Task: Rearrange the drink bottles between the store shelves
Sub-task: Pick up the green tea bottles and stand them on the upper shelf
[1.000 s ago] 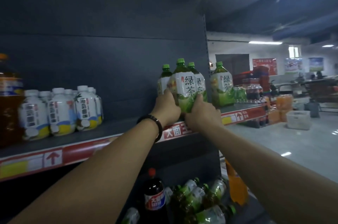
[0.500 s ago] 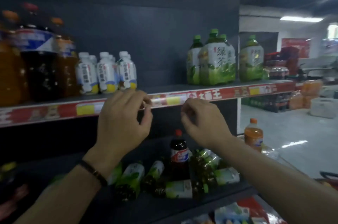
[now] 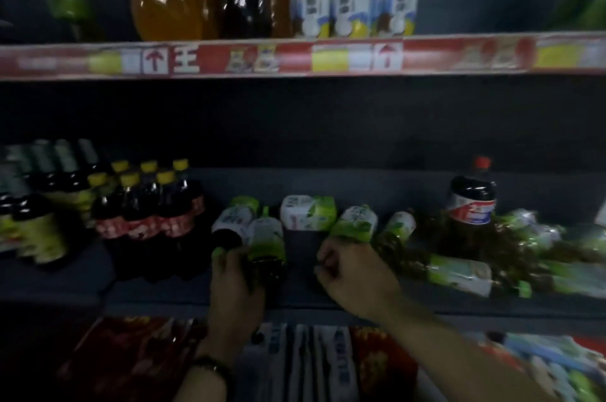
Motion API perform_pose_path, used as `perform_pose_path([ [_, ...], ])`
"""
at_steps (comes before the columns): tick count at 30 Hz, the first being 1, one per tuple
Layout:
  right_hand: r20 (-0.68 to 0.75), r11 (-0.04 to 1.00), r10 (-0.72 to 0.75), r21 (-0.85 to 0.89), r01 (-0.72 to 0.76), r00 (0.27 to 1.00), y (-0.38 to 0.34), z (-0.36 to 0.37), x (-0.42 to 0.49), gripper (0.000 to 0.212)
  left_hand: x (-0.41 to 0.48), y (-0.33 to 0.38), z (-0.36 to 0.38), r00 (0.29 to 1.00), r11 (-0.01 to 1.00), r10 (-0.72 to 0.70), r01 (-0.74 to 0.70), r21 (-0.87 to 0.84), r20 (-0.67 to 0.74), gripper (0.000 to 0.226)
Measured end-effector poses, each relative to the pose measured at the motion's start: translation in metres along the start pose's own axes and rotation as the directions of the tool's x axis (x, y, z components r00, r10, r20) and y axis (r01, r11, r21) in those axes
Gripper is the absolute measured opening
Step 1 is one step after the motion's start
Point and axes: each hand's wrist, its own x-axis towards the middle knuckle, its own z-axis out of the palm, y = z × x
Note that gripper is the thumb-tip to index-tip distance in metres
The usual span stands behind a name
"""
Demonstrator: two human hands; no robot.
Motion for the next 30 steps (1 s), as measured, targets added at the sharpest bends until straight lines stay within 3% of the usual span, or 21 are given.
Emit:
perform_pose_path([
  [4, 0.000, 0.984, 0.061, 0.165, -0.061, 0.998, -0.003, 0.072, 0.014, 0.049, 0.011, -0.015, 0.006, 0.993, 0.978, -0.092, 0.104, -0.181, 0.071, 0.036],
  [9, -0.038, 0.954, 0.039, 0.298, -0.026, 0.999, -0.008, 0.118, 0.026, 0.084, 0.014, -0.008, -0.007, 0.913, 0.775, -0.325, 0.407, -0.483, 0.248, 0.033],
  [15, -0.035, 0.918, 0.069, 0.392, -0.050, 0.997, -0.019, 0.126, 0.047, 0.112, 0.016, -0.012, 0.000, 0.845, 0.607, -0.443, 0.528, -0.594, 0.299, 0.040],
  [20, -0.147, 0.887, 0.193, 0.448, -0.109, 0.970, -0.011, 0.117, 0.043, 0.093, 0.012, -0.009, 0.005, 0.786, 0.594, -0.449, 0.618, -0.515, 0.424, 0.037],
  [24, -0.206, 0.846, 0.256, 0.520, -0.116, 0.944, -0.005, 0.097, 0.021, 0.066, 0.009, -0.006, 0.006, 0.725, 0.501, -0.501, 0.688, -0.525, 0.472, 0.030],
  [26, -0.198, 0.758, 0.329, 0.638, -0.134, 0.923, -0.002, 0.087, 0.006, 0.054, 0.004, -0.003, 0.005, 0.687, 0.452, -0.473, 0.727, -0.517, 0.552, 0.041],
  [30, -0.180, 0.669, 0.316, 0.739, -0.084, 0.931, -0.002, 0.067, -0.028, 0.050, -0.013, 0.018, -0.002, 0.606, 0.356, -0.274, 0.785, -0.507, 0.747, 0.067],
])
